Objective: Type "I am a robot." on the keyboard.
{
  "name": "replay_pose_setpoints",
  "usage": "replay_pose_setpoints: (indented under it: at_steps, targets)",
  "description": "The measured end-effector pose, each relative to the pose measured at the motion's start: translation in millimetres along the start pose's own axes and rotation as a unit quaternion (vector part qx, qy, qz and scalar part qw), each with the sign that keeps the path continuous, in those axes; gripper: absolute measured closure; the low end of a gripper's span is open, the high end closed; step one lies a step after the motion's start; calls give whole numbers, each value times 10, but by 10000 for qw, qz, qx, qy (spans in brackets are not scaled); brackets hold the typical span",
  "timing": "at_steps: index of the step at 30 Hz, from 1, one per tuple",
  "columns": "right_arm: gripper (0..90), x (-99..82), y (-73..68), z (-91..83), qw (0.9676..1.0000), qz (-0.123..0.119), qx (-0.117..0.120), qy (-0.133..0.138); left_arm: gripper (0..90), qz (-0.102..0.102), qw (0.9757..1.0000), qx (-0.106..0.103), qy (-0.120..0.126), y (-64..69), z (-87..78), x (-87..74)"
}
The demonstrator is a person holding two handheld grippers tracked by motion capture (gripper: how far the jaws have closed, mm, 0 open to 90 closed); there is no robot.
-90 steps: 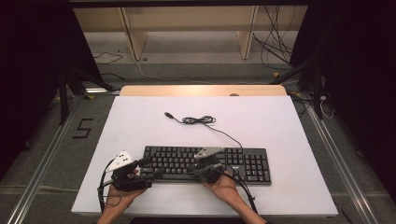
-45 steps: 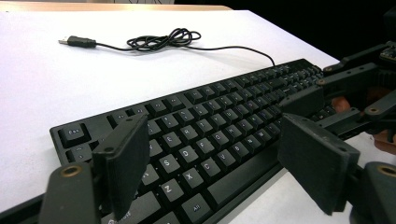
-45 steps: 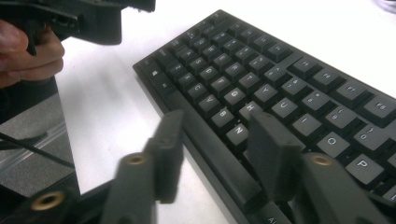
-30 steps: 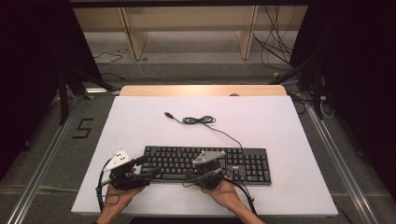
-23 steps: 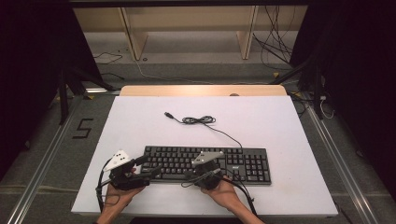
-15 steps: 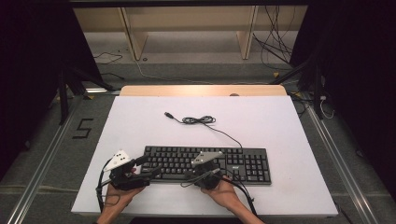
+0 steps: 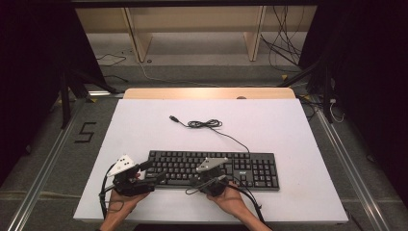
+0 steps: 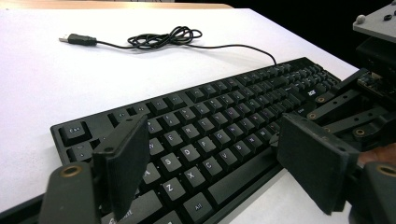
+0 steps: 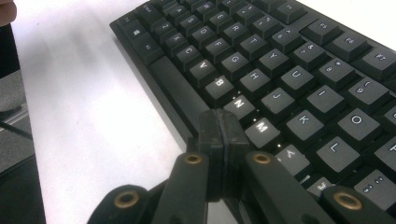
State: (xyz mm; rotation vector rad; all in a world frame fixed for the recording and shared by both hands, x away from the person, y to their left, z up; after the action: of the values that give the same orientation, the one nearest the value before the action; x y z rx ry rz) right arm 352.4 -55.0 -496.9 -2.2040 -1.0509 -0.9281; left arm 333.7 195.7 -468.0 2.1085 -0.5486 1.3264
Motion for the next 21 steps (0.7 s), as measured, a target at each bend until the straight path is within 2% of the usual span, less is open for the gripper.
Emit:
replay_pose_setpoints:
  at_steps: [9,17,21]
  targets:
    - [900,4,5,-6,9999,97,26,16,249,8,10000,8,-8,-6,4,-2]
    - [820,55,31,-107,9993,246,89,278,252,-9,10000,41,-48,-39,28,-13]
    - [749,74,41,-147,9989,275,136,366,258,-6,10000,55,-53,-41,33,-14]
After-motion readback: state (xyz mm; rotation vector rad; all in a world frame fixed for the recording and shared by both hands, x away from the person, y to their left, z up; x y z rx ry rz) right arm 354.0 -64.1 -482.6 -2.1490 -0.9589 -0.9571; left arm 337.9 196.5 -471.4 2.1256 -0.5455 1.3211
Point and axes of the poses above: each handheld gripper's, and its own axes: z roughly forward along the jaws, x roughly out of its top, y roughly to its right, the point moved 2 cm from there along z, roughly forward along the jaws, and after that the axes turned 4 degrees about y, right-handed, at the moved point
